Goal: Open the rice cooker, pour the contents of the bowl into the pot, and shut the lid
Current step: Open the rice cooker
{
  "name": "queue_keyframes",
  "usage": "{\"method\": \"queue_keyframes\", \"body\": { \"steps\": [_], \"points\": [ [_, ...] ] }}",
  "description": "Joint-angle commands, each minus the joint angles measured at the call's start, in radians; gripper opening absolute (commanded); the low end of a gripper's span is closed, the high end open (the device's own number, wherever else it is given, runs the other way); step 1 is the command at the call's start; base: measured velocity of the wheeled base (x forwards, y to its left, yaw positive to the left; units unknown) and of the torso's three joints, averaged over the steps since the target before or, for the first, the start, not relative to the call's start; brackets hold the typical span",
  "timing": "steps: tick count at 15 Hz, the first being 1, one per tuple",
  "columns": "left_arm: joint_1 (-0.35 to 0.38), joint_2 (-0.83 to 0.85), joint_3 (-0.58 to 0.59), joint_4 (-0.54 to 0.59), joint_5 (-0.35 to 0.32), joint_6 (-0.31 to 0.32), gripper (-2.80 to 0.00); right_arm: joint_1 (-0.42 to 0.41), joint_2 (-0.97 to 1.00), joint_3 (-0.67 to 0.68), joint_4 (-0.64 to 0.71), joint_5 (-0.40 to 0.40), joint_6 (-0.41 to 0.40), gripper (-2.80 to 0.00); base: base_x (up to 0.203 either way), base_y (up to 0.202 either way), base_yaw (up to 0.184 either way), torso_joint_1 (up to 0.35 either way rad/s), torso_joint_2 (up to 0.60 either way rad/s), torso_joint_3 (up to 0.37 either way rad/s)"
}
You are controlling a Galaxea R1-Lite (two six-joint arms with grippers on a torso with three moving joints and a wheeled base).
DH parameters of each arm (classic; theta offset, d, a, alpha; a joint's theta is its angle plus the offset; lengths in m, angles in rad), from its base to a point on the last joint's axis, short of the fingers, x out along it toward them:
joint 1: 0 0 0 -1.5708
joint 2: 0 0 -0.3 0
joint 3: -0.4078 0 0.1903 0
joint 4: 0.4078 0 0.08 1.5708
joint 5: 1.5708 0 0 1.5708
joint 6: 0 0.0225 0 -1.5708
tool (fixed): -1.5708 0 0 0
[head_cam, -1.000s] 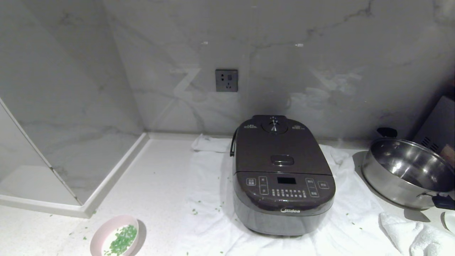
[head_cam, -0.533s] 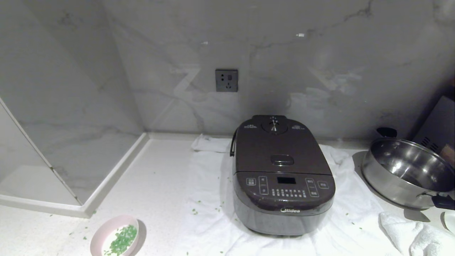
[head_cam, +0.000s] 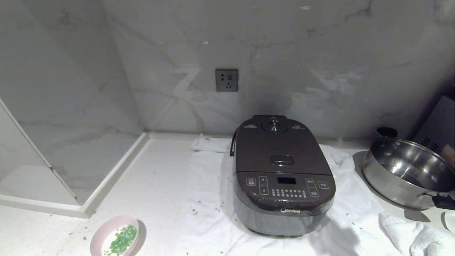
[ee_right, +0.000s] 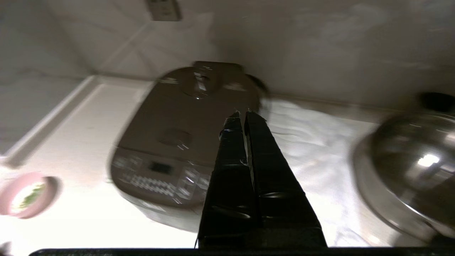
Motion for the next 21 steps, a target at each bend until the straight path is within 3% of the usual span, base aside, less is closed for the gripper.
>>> {"method": "queue_keyframes", "body": {
  "steps": [1,4,8,15,21],
  "points": [
    [0.001,0.000,0.015,-0.001,0.000,0.000,-2.80,0.101,0.307,-0.206,0.084,-0.014,0.038,-2.80,0.000,0.000,0.000,0.000,0.00,0.000],
    [0.000,0.000,0.015,-0.001,0.000,0.000,-2.80,0.141,0.507,-0.389,0.259,-0.007,0.117,-2.80,0.000,0.000,0.000,0.000,0.00,0.000],
    [0.000,0.000,0.015,-0.001,0.000,0.000,-2.80,0.221,0.667,-0.448,0.355,-0.006,0.202,-2.80,0.000,0.000,0.000,0.000,0.00,0.000],
    [0.000,0.000,0.015,-0.001,0.000,0.000,-2.80,0.329,0.727,-0.415,0.357,-0.020,0.224,-2.80,0.000,0.000,0.000,0.000,0.00,0.000],
    [0.000,0.000,0.015,-0.001,0.000,0.000,-2.80,0.302,0.760,-0.314,0.242,-0.020,0.241,-2.80,0.000,0.000,0.000,0.000,0.00,0.000]
  ]
}}
